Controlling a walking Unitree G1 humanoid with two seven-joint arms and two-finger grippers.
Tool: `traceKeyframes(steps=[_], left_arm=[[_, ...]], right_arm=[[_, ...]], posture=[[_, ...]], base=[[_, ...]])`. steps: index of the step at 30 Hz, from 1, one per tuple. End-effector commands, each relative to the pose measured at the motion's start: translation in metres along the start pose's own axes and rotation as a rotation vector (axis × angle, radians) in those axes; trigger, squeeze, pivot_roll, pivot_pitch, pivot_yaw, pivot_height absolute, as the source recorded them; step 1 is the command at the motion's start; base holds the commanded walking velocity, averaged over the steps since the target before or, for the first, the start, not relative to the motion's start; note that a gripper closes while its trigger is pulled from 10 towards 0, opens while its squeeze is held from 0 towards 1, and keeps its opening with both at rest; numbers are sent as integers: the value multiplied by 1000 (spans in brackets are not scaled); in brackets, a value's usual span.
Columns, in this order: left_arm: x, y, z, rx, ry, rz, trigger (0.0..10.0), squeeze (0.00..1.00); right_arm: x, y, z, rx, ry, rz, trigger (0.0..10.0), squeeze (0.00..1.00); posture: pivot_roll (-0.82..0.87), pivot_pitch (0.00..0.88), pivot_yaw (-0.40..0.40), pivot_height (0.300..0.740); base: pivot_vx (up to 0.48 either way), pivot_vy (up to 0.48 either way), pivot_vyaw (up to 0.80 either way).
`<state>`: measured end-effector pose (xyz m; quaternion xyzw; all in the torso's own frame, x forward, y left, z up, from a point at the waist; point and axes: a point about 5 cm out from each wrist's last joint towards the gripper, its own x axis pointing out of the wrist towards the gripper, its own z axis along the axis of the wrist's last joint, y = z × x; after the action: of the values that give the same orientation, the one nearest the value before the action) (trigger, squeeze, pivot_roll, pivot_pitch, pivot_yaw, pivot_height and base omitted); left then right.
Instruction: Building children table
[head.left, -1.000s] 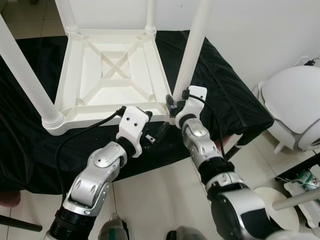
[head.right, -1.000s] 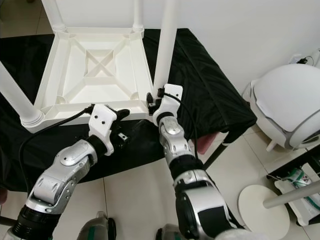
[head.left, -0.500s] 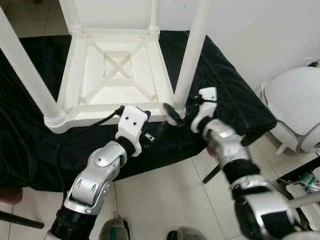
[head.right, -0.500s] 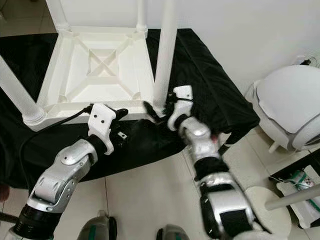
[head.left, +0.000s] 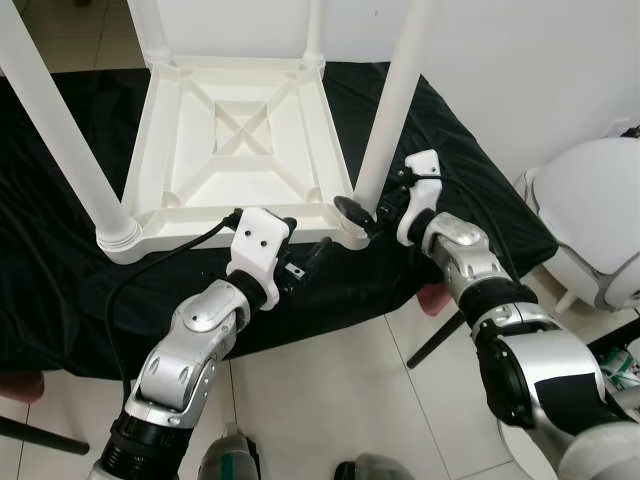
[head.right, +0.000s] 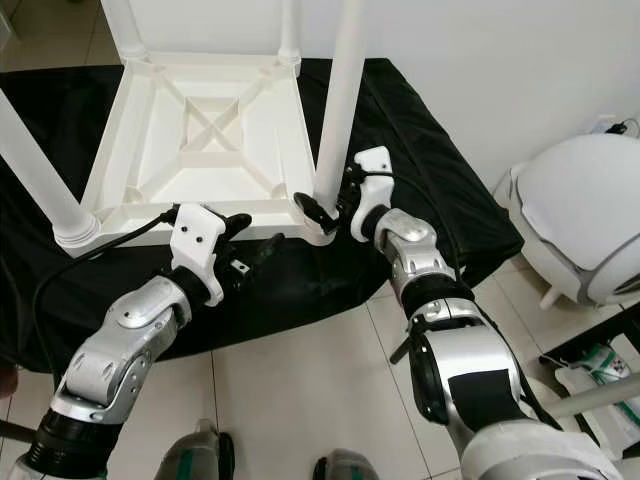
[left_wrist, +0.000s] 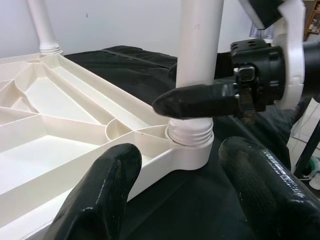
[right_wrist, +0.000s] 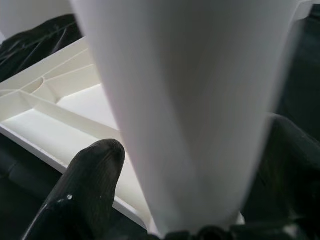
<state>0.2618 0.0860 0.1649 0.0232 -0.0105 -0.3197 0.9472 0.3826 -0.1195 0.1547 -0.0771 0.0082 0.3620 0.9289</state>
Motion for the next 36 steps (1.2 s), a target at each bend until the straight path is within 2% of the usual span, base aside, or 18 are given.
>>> traceKeyframes(steps=[1, 2, 3, 5, 6, 12, 14, 16, 19, 21, 25, 28, 30, 33, 36], left_arm=[[-2, 1, 2, 5, -2, 33, 10000, 0], [-3, 1, 2, 4, 0, 36, 10000, 0], [-4, 1, 2, 3, 1, 37, 10000, 0], [-4, 1, 2, 1, 1, 38, 10000, 0], [-5, 1, 2, 2, 2, 38, 10000, 0], [-5, 0, 1, 5, 6, 29, 10000, 0], [-7, -2, 0, 6, 14, 13, 10000, 0], [-9, -6, -2, 8, 26, -25, 10000, 0], [-9, -7, -2, 9, 28, -32, 10000, 0], [-10, -11, -3, 13, 32, -69, 10000, 0], [-10, -13, -5, 28, 35, -94, 10000, 0], [-9, -13, -6, 27, 40, -90, 10000, 0], [-6, -10, -8, 30, 46, -77, 10000, 0], [-6, -8, -9, 32, 51, -64, 10000, 0], [-6, -3, -12, 31, 62, -37, 10000, 0]], right_arm=[[2, 4, -4, -8, 26, 24, 10000, 0], [5, 6, -3, -11, 31, 28, 10000, 0], [6, 7, -3, -15, 34, 34, 8392, 0], [7, 8, -3, -20, 38, 42, 8392, 0], [7, 8, -3, -11, 37, 45, 0, 0], [5, 7, -6, 5, 39, 51, 0, 0], [1, 5, -9, 9, 41, 47, 0, 0], [-11, -6, -15, 23, 28, 5, 0, 0], [-13, -7, -15, 27, 23, -6, 0, 0], [-17, -13, -17, 22, 21, -98, 0, 0], [-18, -14, -19, 50, 6, -174, 0, 0], [-16, -11, -20, 55, -10, -202, 0, 0], [-7, -1, -22, 103, -36, -324, 0, 0], [-2, 4, -24, 157, -31, -357, 0, 0], [7, 19, -28, 209, -9, -423, 0, 0]], posture=[[63, 4, -61, 740], [70, 8, -61, 740], [70, 8, -61, 740], [71, 10, -61, 740], [72, 10, -61, 740], [70, 11, -61, 740], [62, 16, -59, 740], [49, 20, -57, 740], [49, 20, -57, 740], [33, 22, -51, 740], [24, 21, -45, 740], [18, 23, -40, 740], [9, 24, -34, 740], [8, 25, -33, 740], [5, 25, -31, 740]], base=[[0, 0, 0], [0, 0, 0], [0, 0, 0], [0, 0, 0], [0, 0, 0], [0, 0, 0], [0, 0, 0], [0, 0, 0], [0, 0, 0], [0, 0, 0], [0, 0, 0], [0, 0, 0], [0, 0, 0], [0, 0, 0], [0, 0, 0]])
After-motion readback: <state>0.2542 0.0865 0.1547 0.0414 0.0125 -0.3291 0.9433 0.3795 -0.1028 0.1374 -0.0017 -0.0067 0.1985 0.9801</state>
